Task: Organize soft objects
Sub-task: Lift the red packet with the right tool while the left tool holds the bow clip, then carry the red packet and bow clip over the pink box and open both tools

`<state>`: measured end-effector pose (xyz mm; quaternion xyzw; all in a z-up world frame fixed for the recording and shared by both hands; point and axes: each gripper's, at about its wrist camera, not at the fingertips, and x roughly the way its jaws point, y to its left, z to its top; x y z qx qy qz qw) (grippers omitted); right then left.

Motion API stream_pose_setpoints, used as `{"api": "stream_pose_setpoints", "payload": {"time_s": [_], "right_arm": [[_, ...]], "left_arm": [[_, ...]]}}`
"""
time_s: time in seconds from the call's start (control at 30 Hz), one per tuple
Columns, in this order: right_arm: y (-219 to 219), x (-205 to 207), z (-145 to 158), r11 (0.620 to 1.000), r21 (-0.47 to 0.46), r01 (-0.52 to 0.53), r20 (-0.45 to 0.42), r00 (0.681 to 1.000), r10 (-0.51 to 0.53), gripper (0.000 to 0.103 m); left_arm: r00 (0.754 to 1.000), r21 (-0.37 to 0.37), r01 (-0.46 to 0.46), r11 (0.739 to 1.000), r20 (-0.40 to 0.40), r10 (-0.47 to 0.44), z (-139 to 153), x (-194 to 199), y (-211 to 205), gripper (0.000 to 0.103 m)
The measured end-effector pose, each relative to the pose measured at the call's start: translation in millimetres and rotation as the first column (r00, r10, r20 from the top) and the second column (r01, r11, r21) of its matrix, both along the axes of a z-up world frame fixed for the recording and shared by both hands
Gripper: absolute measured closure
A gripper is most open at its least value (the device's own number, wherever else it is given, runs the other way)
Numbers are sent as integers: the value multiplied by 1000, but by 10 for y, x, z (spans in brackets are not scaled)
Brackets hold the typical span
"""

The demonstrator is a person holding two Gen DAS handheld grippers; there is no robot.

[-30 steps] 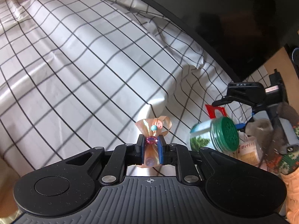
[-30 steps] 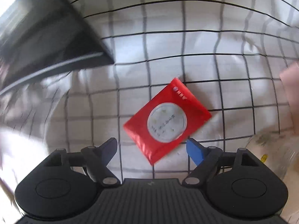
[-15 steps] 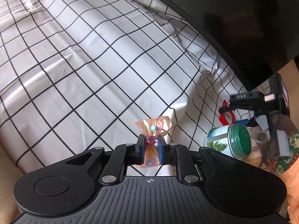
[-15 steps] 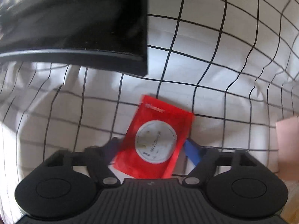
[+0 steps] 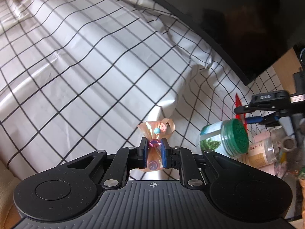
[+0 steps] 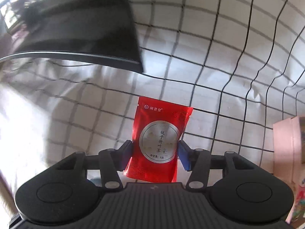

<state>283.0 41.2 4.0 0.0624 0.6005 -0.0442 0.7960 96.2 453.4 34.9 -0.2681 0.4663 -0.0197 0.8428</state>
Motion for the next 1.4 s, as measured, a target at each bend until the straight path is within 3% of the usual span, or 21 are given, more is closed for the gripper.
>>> {"api": "stream_pose_setpoints", "payload": {"time_s": [0.23, 0.53, 0.73, 0.9, 1.03, 1.17, 1.23, 1.3, 1.4], "right_arm": [[94, -342, 579, 995, 3, -101, 85, 991, 100, 50], [-432, -1003, 1183, 993, 32, -112, 203, 974, 103, 50], [-962, -1507, 1460, 997, 17, -79, 282, 957, 71, 50], [-1508, -1898, 1622, 1000, -9, -2, 358, 934, 5, 49], [-1934, -2072, 1589, 996, -11, 84, 388, 919, -73, 49], [-2277, -2042, 1401, 987, -28, 161, 365, 921, -140, 48], [-2406, -1999, 1279, 981, -36, 192, 351, 921, -167, 48], [-2519, -1954, 1146, 974, -40, 221, 337, 921, -195, 48], [-2725, -1884, 918, 963, 9, 270, 289, 921, -261, 48]], "left_arm": [[998, 66, 31, 997, 45, -34, 332, 59, -283, 87], [982, 161, 127, 979, 119, -147, 852, 211, -1066, 87], [949, 211, 225, 951, 173, -262, 1179, 293, -1833, 87], [904, 227, 339, 913, 189, -383, 1292, 411, -2586, 87], [853, 145, 465, 873, 191, -486, 1172, 628, -3169, 87], [806, -14, 578, 816, 167, -568, 822, 837, -3785, 87], [790, -58, 603, 795, 177, -587, 636, 895, -4039, 86], [769, -54, 631, 774, 178, -614, 465, 931, -4270, 86], [736, -21, 673, 739, 115, -667, 196, 995, -4494, 86]]}}
